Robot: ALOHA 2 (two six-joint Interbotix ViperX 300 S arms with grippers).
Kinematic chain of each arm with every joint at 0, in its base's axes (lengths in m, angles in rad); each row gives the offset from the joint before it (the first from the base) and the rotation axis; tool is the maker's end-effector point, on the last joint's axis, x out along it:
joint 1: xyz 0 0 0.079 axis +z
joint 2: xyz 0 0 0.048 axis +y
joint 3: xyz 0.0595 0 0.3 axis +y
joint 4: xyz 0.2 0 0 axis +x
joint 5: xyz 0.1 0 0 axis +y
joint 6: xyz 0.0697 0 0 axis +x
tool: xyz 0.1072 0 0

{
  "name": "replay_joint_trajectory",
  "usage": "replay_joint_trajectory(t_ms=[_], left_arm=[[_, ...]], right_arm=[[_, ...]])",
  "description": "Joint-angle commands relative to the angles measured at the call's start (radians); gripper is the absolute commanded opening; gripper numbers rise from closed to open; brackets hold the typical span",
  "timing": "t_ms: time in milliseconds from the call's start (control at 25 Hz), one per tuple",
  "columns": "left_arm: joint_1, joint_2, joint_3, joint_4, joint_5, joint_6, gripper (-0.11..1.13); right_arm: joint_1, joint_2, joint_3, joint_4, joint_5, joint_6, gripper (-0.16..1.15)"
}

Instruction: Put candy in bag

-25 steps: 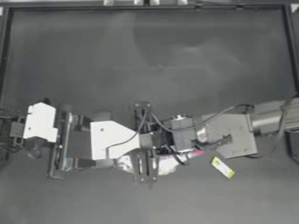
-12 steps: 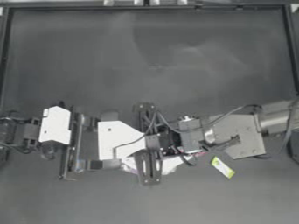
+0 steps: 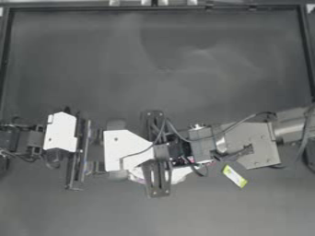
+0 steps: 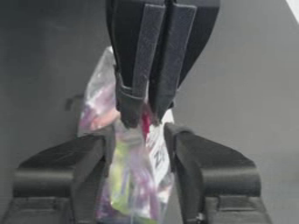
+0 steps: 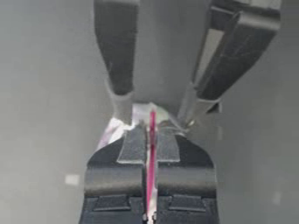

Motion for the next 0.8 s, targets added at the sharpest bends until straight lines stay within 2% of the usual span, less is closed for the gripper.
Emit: replay_joint_trajectory(t_ms=[40,480,800], left_arm=[[0.003,0.006,-0.031,-0.002,-0.008,0.003,0.76],[0.003,0.012,-0.035,-0.002,-0.008,0.003,0.74],[0.003,0.012,-0.037,-0.002,-0.008,0.005,0.58]], right_arm=[[0.002,-0.046,-0.009,-0.005,-0.008,0.0,0.06],[0.002,-0.046,-0.006,-0.005,-0.009,0.0,0.06],[0.002,-0.043,0.003,-0.005,-0.014,0.0,0.06]])
